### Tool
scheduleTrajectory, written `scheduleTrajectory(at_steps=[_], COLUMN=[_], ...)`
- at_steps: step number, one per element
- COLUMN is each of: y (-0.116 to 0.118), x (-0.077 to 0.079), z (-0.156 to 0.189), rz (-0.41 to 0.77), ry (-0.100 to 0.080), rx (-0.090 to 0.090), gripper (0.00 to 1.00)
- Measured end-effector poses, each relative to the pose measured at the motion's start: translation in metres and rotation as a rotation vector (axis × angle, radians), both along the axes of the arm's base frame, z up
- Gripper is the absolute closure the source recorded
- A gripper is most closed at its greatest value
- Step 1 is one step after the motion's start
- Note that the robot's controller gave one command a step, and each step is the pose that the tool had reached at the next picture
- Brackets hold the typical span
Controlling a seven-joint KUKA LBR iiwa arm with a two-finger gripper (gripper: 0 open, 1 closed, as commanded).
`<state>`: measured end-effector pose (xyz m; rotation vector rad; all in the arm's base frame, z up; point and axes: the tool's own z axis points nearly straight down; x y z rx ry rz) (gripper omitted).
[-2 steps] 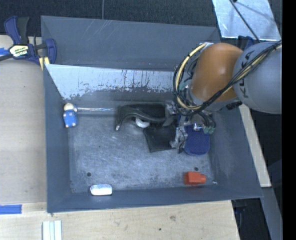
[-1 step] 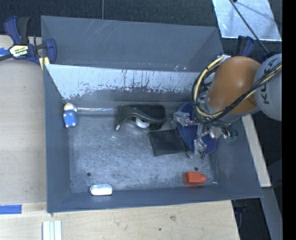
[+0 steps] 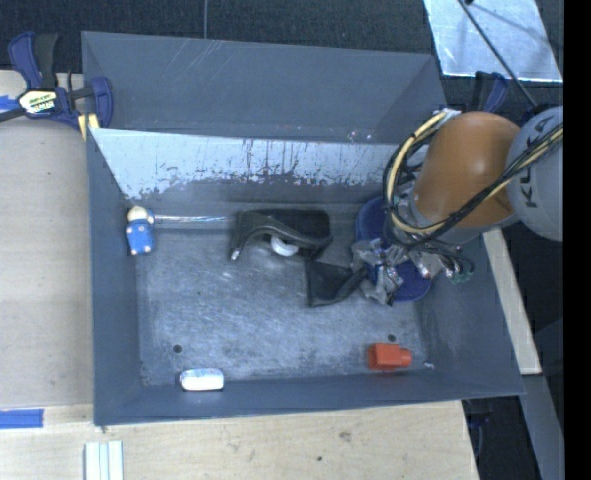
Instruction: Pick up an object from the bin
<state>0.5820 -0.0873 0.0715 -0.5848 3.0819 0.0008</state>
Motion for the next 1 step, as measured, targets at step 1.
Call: scheduleTrajectory(at_steps=[1], y=[0.0181], x=[0.0234], z=[0.1409], rz=[-0.035], ry=[-0.009], rx=[-0.002], gripper=[1.00])
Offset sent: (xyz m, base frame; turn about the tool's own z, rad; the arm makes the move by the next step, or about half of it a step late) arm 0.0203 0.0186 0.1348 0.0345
